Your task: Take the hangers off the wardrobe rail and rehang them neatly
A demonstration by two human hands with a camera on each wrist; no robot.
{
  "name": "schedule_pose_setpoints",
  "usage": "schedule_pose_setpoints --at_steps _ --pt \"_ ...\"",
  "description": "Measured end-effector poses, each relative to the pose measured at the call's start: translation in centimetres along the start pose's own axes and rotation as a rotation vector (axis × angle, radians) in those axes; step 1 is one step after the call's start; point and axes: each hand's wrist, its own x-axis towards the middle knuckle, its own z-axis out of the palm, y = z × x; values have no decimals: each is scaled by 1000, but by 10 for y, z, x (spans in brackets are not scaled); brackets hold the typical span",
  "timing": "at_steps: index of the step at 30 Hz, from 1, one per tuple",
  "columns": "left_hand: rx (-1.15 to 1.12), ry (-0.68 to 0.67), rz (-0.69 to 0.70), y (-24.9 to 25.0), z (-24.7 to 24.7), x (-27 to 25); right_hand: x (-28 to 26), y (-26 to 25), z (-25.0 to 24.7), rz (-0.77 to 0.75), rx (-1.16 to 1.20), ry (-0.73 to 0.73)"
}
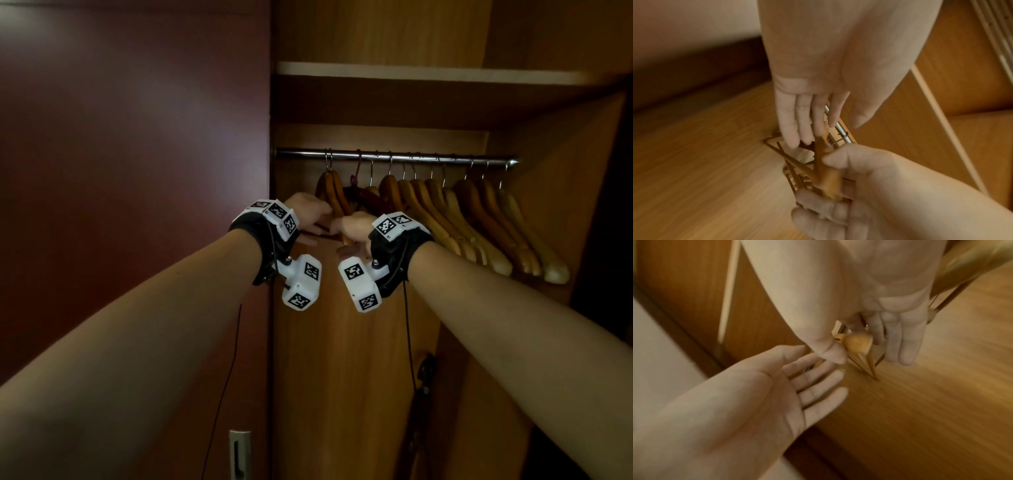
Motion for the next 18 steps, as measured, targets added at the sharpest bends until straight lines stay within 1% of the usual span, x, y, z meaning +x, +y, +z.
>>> schedule_pose_setpoints --at_steps 5,10,13,16,18 --pt "-87 19 52 1 -10 -24 -44 -3 7 20 -48 41" --pt "-171 -4 91 -1 -5 -54 -88 -2 4 34 -62 99" --pt "-203 -24 110 -5 0 -70 -117 6 0 18 3 145" --pt "-233 -109 96 -12 15 -86 -144 20 -3 25 33 205" --pt "-193 -194 98 -16 28 -99 -160 32 -8 40 25 255"
